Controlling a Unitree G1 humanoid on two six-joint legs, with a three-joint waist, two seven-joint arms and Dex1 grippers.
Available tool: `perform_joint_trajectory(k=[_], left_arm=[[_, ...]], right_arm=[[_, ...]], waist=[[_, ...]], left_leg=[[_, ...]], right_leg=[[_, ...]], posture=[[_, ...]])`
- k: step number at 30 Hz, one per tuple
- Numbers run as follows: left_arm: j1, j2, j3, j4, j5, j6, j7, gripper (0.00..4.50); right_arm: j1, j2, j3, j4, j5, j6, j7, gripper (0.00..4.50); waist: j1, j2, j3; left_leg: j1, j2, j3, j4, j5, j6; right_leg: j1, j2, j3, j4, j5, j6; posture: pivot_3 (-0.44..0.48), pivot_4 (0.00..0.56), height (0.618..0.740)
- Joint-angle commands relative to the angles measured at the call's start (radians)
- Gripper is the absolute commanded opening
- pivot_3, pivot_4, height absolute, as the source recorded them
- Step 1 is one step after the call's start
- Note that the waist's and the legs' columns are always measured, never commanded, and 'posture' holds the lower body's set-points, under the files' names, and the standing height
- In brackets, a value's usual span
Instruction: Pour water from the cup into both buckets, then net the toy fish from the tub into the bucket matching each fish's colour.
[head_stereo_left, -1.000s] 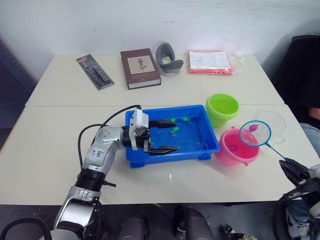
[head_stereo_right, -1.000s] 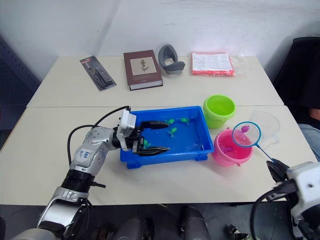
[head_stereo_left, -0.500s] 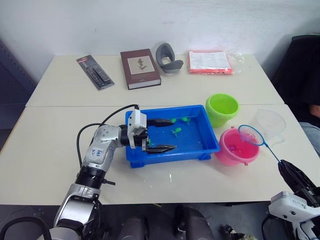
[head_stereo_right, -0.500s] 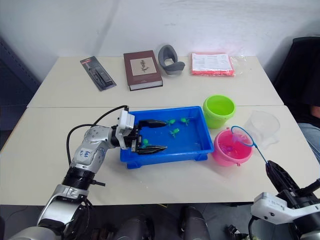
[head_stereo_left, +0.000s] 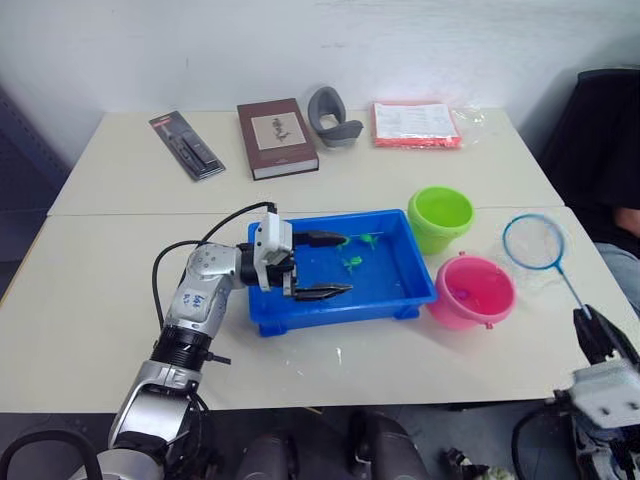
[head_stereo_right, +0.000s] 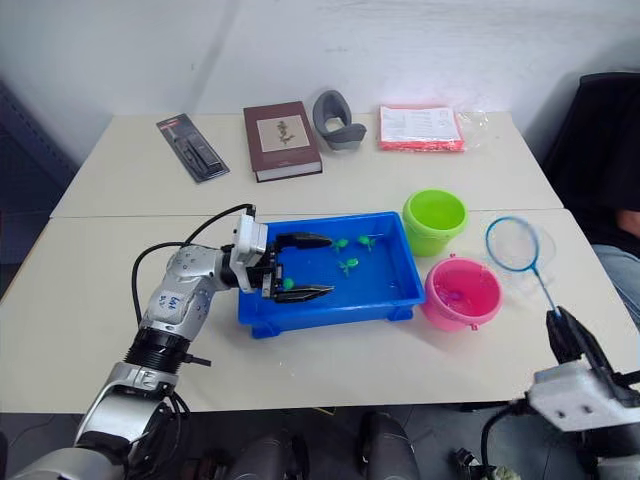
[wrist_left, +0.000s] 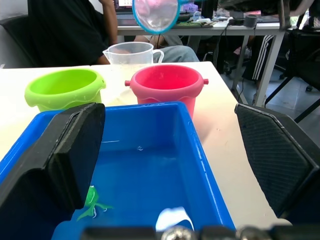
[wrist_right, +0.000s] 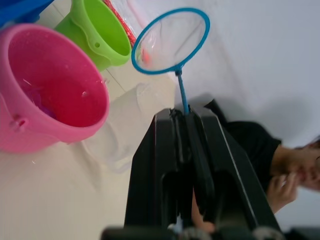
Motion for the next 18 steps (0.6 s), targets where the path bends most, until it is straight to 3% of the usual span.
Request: perform_joint_trajectory(k=[1,6,12,18], left_arm=[[0.0,0.027,0.038,-0.005,-0.004,-0.017,0.004,4.48],[0.018,0.073,0.077,-0.009,-0.008,-0.008,0.014,4.48],[0.045,0.132,0.119,-0.025,-0.005,-0.005,0.033,4.48],[0.088,0.165,0.143,-0.078,-0.008,0.006,0.065,4.48]], right_arm=[[-0.026,-0.126,-0.007,-0.194,0.432,0.235,0.08,0.0],[-0.086,-0.329,-0.008,-0.259,0.895,0.555,-0.045,0.0],[-0.311,-0.545,0.157,-0.168,1.302,0.844,-0.391,0.0],[-0.638,-0.566,0.398,0.026,1.521,0.981,-0.64,0.0]], waist=[[-0.002,0.001,0.0],[0.004,-0.001,0.001],[0.003,-0.002,0.001],[0.004,-0.003,0.001]], left_leg=[[0.0,0.0,0.0,0.0,0.0,0.0],[0.0,0.0,-0.002,0.0,-0.001,0.002],[-0.001,0.0,-0.002,0.001,-0.002,0.004],[-0.002,0.0,-0.002,0.001,-0.002,0.004]], right_leg=[[0.0,-0.001,0.0,0.001,0.0,0.0],[0.0,-0.004,-0.002,0.0,0.0,0.0],[0.001,-0.009,-0.003,-0.001,0.0,0.0],[0.001,-0.009,-0.005,-0.002,0.0,0.0]], posture=[[0.0,0.15,0.74],[0.0,0.15,0.74],[0.0,0.15,0.74],[0.0,0.15,0.74]])
